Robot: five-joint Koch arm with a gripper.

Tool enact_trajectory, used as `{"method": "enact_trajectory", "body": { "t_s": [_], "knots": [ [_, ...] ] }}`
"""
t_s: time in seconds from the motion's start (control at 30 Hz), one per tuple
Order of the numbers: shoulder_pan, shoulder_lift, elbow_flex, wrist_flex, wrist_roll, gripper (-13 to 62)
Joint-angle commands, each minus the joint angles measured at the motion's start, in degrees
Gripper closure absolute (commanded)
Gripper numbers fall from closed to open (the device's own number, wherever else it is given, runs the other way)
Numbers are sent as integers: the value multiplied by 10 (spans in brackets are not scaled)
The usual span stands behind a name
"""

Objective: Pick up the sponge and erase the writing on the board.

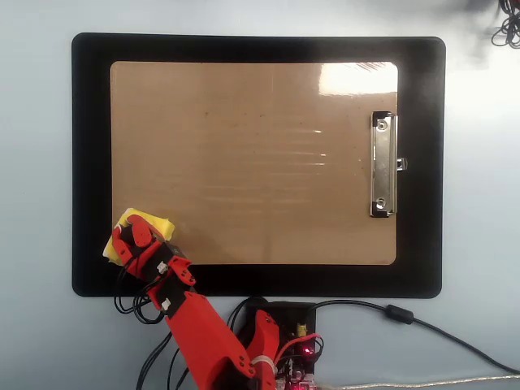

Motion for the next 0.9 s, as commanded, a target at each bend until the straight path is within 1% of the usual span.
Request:
{"method": "enact_trajectory", "body": {
  "t_s": [0.0,0.33,0.37,0.43,0.47,0.5,0.53,0.67,0.87],
  "knots": [
    [-5,-11,-1,-13,-6,571],
    [-5,-8,2,-13,-3,561],
    [-6,-8,3,-13,-3,499],
    [-6,-9,0,-12,-4,335],
    [-7,-9,-1,-12,-4,266],
    [-8,-10,-1,-12,-3,217],
    [-8,-11,-2,-12,-3,203],
    [-7,-10,-2,-11,-4,187],
    [-4,-11,-33,-11,-10,180]
  ]
}}
